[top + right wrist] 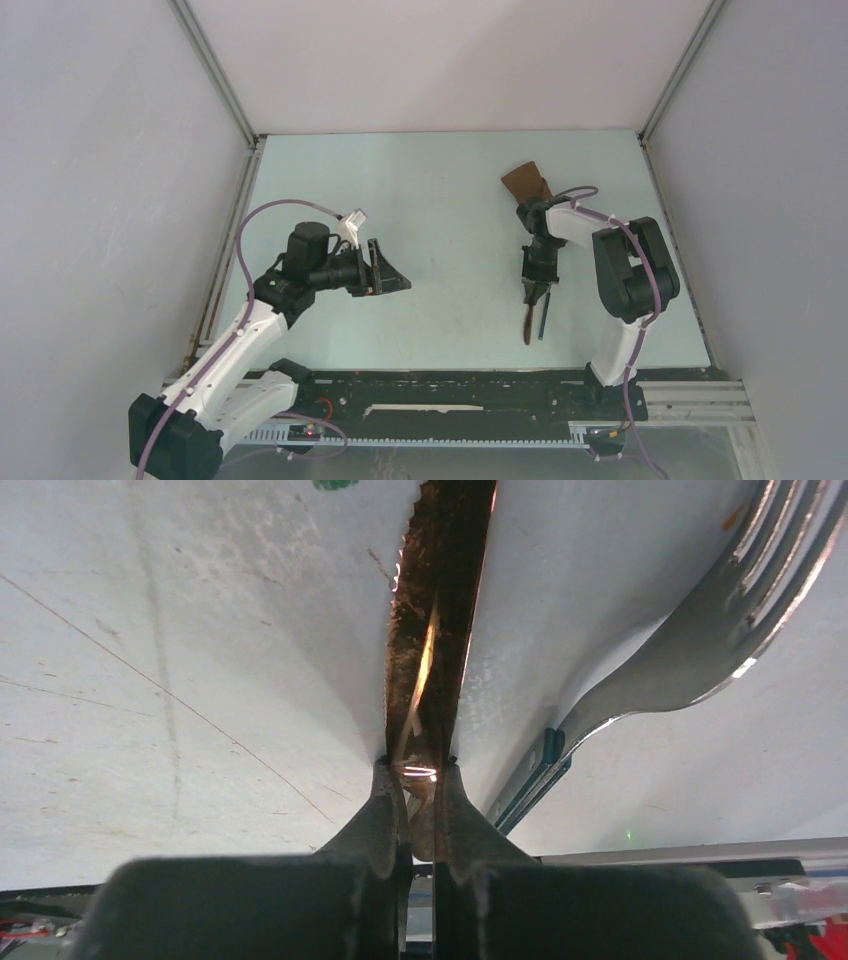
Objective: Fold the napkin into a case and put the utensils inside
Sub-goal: Pick up the knife from the center of the board.
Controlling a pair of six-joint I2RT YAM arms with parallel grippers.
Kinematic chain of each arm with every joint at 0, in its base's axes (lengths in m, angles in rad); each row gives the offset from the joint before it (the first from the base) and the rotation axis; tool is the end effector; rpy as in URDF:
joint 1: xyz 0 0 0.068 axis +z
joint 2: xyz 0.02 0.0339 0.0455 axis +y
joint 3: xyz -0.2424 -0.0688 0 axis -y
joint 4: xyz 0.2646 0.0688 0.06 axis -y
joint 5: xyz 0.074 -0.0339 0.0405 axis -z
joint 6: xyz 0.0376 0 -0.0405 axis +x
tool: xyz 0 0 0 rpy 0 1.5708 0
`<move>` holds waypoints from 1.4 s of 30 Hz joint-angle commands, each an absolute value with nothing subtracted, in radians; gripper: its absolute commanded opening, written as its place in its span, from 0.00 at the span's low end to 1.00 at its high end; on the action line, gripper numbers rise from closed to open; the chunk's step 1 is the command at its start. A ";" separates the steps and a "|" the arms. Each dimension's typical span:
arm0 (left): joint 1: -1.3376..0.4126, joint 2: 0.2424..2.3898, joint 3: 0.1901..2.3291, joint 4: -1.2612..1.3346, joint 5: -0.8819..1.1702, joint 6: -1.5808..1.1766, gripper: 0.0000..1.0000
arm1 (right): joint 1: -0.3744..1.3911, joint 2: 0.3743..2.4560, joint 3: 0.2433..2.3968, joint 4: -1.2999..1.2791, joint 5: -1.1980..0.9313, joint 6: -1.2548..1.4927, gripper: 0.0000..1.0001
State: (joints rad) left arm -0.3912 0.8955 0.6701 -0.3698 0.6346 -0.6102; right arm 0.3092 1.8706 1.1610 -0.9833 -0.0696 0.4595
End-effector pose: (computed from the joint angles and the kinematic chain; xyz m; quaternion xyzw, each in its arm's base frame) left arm 0.2005 -0.1068 0.2436 0.0536 0.8502 -0.4555 0.2583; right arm 0.3020 0.0992 0.1075 -0.0770 -0.9946 -0.0093 0.0696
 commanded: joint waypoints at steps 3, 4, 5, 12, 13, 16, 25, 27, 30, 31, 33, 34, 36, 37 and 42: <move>-0.381 0.871 0.695 -0.363 0.661 -0.607 0.72 | 0.358 1.787 1.161 -0.857 0.042 0.430 0.00; -0.380 0.870 0.694 -0.364 0.660 -0.608 0.72 | 0.368 1.771 1.160 -0.863 0.049 0.419 0.00; -0.380 0.871 0.694 -0.364 0.661 -0.609 0.72 | 0.377 1.759 1.161 -0.869 0.050 0.404 0.00; -0.379 0.877 0.698 -0.361 0.663 -0.611 0.72 | 0.429 1.722 1.160 -0.906 0.000 0.303 0.00; -0.380 0.877 0.698 -0.361 0.664 -0.611 0.72 | 0.434 1.711 1.161 -0.906 0.020 0.291 0.00; -0.380 0.881 0.695 -0.360 0.665 -0.611 0.72 | 0.437 1.687 1.163 -0.891 0.011 0.247 0.00; -0.379 0.908 0.691 -0.344 0.670 -0.622 0.72 | 0.387 1.672 1.186 -0.880 -0.102 0.358 0.21; -0.379 0.921 0.683 -0.326 0.671 -0.636 0.72 | 0.419 1.664 1.184 -0.875 -0.121 0.424 0.40; -0.380 0.947 0.671 -0.289 0.680 -0.666 0.73 | 0.454 1.697 1.185 -0.880 -0.183 0.433 0.48; -0.380 0.950 0.664 -0.271 0.686 -0.679 0.73 | 0.468 1.712 1.186 -0.884 -0.166 0.423 0.49; -0.380 0.951 0.657 -0.247 0.692 -0.695 0.73 | 0.487 1.752 1.192 -0.902 -0.135 0.411 0.50; -0.380 0.951 0.657 -0.246 0.693 -0.697 0.73 | 0.495 1.772 1.195 -0.905 -0.129 0.409 0.50; -0.381 0.951 0.658 -0.247 0.695 -0.699 0.73 | 0.516 1.800 1.199 -0.904 -0.110 0.413 0.51; -0.380 0.949 0.658 -0.247 0.694 -0.702 0.73 | 0.519 1.812 1.201 -0.902 -0.102 0.419 0.51; -0.380 0.942 0.654 -0.248 0.689 -0.710 0.73 | 0.533 1.847 1.203 -0.916 -0.039 0.422 0.52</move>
